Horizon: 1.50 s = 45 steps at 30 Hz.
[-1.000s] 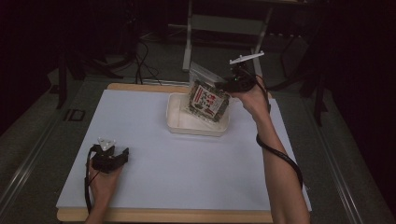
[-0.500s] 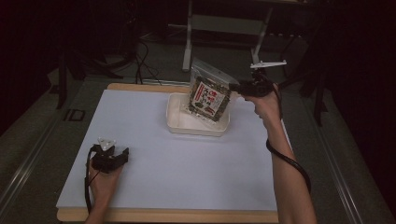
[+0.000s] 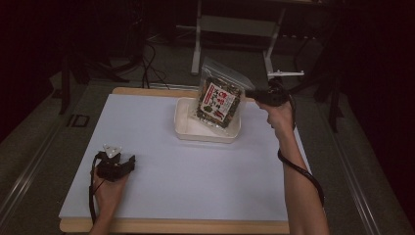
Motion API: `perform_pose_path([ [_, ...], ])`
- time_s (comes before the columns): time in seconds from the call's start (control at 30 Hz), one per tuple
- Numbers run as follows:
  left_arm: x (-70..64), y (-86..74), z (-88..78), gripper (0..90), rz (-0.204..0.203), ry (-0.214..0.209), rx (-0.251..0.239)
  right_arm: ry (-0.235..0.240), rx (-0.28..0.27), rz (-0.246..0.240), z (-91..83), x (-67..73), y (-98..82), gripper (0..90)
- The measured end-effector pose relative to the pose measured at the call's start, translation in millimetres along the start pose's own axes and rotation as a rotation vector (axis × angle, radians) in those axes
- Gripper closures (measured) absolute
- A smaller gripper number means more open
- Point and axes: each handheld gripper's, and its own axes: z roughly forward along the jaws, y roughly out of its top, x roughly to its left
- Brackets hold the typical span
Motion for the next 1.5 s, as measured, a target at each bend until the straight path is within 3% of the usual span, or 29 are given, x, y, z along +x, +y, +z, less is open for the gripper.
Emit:
perform_pose_path([
  [0.3,0.1,0.0,-0.1,43.1,-0.001,0.001,0.0,-0.042,0.035,-0.023,0.2,-2.3,-7.4,54.8],
  [0.7,0.6,0.1,-0.3,43.0,-0.008,0.004,-0.004,-0.047,0.069,-0.042,-5.5,-2.5,-18.0,44.7],
  [1.2,0.7,0.1,-0.6,43.0,-0.01,0.004,-0.011,-0.025,0.05,-0.086,-27.6,7.6,-28.1,42.8],
  [1.5,0.7,0.3,-2.1,43.0,-0.019,0.004,-0.021,0.005,0.036,-0.112,-42.3,19.8,-43.8,43.8],
])
